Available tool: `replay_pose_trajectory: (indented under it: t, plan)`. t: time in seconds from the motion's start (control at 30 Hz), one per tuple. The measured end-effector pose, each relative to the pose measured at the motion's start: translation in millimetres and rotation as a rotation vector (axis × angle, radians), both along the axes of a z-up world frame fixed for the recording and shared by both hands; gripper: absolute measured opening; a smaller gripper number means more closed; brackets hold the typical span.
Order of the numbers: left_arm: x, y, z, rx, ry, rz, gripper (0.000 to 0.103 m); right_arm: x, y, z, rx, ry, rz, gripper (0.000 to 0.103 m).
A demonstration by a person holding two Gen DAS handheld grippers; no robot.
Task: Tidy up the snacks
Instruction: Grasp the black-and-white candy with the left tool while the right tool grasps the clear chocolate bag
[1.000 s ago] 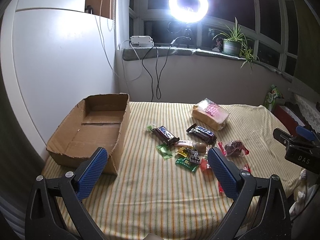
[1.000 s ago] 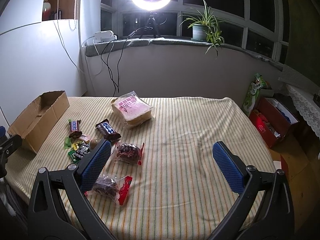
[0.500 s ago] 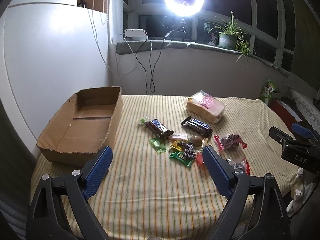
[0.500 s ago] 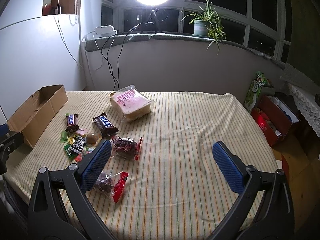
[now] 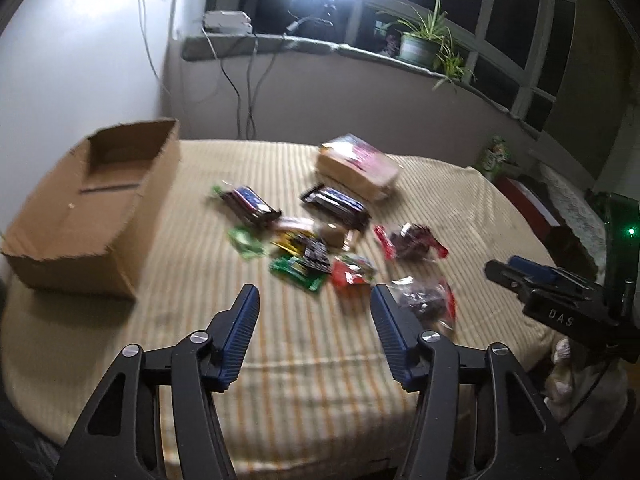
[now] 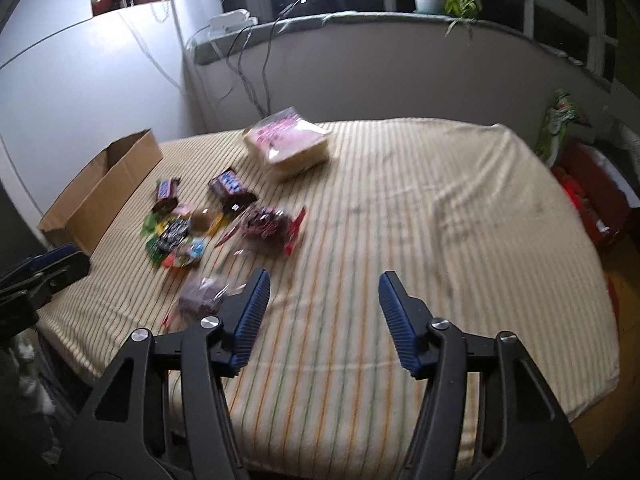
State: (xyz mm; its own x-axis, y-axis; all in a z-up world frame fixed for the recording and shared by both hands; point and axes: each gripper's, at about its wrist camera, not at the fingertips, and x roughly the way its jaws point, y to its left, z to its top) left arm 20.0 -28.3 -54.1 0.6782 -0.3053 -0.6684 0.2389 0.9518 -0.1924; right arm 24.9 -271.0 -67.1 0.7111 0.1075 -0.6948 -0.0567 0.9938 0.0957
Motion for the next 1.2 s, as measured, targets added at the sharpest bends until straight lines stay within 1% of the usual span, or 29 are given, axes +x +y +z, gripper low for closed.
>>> replay_pose_trajectory:
  t: [0.17, 0.27, 0.3, 0.33, 0.37, 0.4, 0.43, 0.5, 0.6, 0.73, 0.8, 0.93, 1.0, 1.1, 1.2]
  plan:
    - [10.2, -1.6, -9.7, 0.01, 0.027, -0.009, 0.055, 0.0, 11.7, 2.3, 0.016, -0.006, 0.062, 0.059]
    - [21.5, 1.5, -13.3, 0.006, 0.043, -0.015, 0.049, -0.9, 26.3, 5.6, 0.021, -0.026, 0.146, 0.06]
    - [26.6, 3.4, -15.0, 0.001, 0.049, -0.018, 0.048, -0.6, 31.9, 6.0, 0.016, -0.029, 0.174, 0.062]
    - [31.5, 3.5, -16.1, 0.001, 0.053, -0.021, 0.046, 0.6, 39.1, 6.0, 0.003, -0.03, 0.209, 0.069]
    - [36.8, 2.3, -17.3, 0.007, 0.054, -0.028, 0.044, 1.5, 45.2, 5.3, -0.01, -0.035, 0.234, 0.073]
    - [40.9, 0.6, -17.8, 0.014, 0.053, -0.034, 0.04, 2.6, 51.2, 4.5, -0.024, -0.041, 0.258, 0.081]
    - [46.2, -1.3, -19.1, 0.022, 0.053, -0.041, 0.036, 3.4, 57.5, 3.8, -0.037, -0.049, 0.287, 0.082]
    - [55.5, -6.9, -21.4, 0.041, 0.056, -0.059, 0.033, 4.7, 66.8, 3.1, -0.061, -0.064, 0.337, 0.082]
    - [66.9, -18.3, -25.6, 0.075, 0.058, -0.096, 0.031, 9.3, 74.4, 1.3, -0.104, -0.064, 0.403, 0.082]
    - [80.1, -26.9, -31.2, 0.096, 0.073, -0.124, 0.024, 19.0, 81.8, -7.1, -0.158, -0.031, 0.507, 0.082]
    - [86.8, -29.1, -34.2, 0.103, 0.087, -0.133, 0.024, 21.7, 84.3, -10.7, -0.172, -0.019, 0.551, 0.082]
    - [93.6, -31.5, -40.1, 0.128, 0.113, -0.139, 0.024, 29.5, 87.4, -17.7, -0.166, 0.012, 0.619, 0.082]
    - [96.5, -32.1, -43.1, 0.138, 0.124, -0.139, 0.024, 33.7, 87.3, -21.1, -0.166, 0.028, 0.629, 0.082]
    - [97.9, -33.6, -43.9, 0.148, 0.129, -0.144, 0.025, 39.5, 85.2, -27.0, -0.132, 0.065, 0.65, 0.082]
    - [99.3, -39.1, -45.6, 0.182, 0.123, -0.158, 0.025, 40.3, 83.9, -30.7, -0.113, 0.09, 0.669, 0.082]
